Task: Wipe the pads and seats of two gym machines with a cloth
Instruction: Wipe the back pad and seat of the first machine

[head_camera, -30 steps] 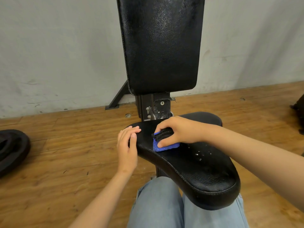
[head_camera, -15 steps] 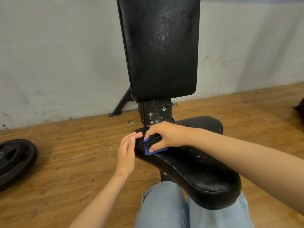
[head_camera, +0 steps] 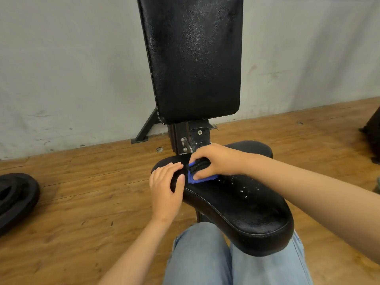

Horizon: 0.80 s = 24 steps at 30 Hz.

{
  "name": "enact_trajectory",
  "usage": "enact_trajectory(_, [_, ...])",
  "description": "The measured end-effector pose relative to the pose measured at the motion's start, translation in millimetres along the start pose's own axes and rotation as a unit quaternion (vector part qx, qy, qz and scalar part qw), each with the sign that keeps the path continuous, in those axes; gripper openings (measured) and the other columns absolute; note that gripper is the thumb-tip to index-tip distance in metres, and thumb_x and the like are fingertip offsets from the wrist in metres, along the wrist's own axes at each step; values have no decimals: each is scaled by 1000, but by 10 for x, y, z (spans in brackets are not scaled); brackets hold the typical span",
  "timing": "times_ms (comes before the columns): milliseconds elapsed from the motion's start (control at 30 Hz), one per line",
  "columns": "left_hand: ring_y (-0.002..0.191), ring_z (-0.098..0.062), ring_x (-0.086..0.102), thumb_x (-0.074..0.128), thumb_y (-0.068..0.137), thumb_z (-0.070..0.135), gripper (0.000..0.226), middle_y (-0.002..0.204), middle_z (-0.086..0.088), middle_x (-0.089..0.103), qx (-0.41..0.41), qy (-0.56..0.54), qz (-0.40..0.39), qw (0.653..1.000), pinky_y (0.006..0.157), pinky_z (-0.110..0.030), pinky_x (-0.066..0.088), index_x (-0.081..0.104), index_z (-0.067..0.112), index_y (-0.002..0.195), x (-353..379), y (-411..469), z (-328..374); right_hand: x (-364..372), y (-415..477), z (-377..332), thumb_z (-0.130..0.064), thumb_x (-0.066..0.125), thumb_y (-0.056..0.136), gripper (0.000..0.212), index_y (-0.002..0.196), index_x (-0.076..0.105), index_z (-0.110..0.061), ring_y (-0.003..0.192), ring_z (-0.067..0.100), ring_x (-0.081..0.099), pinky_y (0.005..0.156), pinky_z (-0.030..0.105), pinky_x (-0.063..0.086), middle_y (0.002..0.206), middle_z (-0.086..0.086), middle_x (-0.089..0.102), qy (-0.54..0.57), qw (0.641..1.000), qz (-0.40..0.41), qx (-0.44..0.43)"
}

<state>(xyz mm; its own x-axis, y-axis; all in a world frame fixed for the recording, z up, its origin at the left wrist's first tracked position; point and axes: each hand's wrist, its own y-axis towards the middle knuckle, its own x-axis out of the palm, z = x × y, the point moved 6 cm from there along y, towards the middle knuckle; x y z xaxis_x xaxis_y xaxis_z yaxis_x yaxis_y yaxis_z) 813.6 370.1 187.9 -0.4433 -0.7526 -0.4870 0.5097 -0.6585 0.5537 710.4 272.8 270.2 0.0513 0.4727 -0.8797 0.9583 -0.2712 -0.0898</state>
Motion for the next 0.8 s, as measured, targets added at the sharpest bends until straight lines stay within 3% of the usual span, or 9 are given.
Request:
enact_trajectory(133, [123,2,44,34,92,45,42,121,18,59,-10,1,0,1000,112,-42,30,64,28,116,1,-23,25,-52,105,217,-32,68,86,21,105,61,-27,88,5,56,77,23,45,100,-8,61,3,999,34,39])
enact_trajectory(400, [123,-7,49,34,92,41,42,120,9,64,-12,2,15,1000,112,-44,29,66,22,113,15,-29,17,-105,-349,252,-30,71,84,23,105,63,-29,89,-6,57,76,8,44,96,-19,61,64,998,8,28])
enact_trajectory(567, [123,-7,49,33,93,39,44,120,9,64,-8,10,13,1000,112,-44,29,66,21,114,48,-25,-7,-146,-401,345,-32,72,83,20,102,67,-28,84,-3,58,72,9,44,91,-15,64,76,996,7,44])
enact_trajectory(800, [124,-9,48,32,93,42,45,122,7,63,-17,7,11,1000,114,-46,27,65,22,115,39,-43,-13,-316,-253,804,-30,71,83,18,100,65,-26,92,13,60,71,16,42,96,-5,65,4,987,114,113])
